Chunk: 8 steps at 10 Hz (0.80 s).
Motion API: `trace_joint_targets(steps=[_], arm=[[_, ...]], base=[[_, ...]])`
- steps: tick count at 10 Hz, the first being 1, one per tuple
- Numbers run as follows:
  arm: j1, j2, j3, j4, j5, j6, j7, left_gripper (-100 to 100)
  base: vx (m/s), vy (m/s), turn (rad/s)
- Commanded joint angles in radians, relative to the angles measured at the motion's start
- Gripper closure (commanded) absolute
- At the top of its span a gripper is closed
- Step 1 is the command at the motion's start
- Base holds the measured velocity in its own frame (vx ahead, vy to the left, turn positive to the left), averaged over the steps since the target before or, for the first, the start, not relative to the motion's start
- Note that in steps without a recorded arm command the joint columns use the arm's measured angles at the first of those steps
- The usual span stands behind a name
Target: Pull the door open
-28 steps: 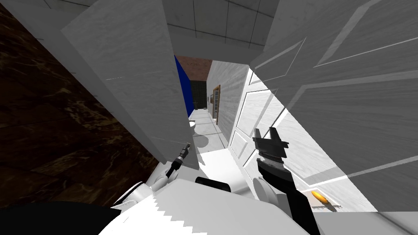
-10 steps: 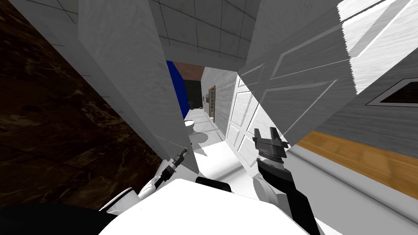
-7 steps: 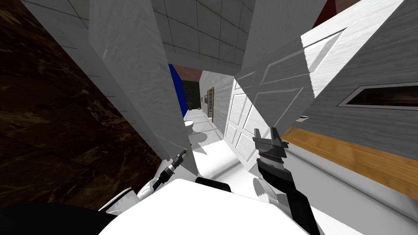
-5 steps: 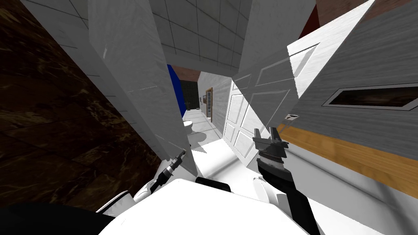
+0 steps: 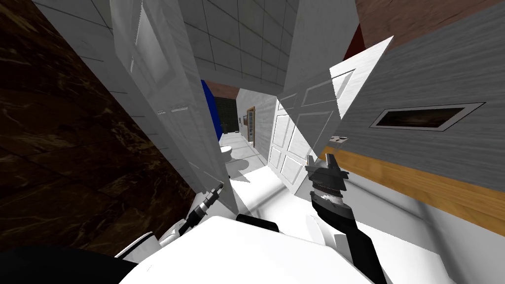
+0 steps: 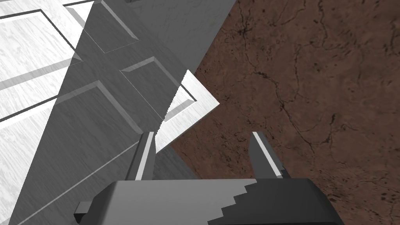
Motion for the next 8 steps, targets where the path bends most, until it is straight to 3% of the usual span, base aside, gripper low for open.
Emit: trace_joint_targets(steps=[1,6,8], arm=[[-0.012,-0.001,0.003,0.023,-0.006,-0.016,0.001,100],[-0.052,-0.006,0.015,0.108,-0.023,-0.067,0.006,100],[-0.056,-0.007,0.016,0.118,-0.025,-0.073,0.006,100]], base=[[-0.22,0.12,-0.237],[-0.199,0.099,-0.159],[-0.108,0.059,-0.067]])
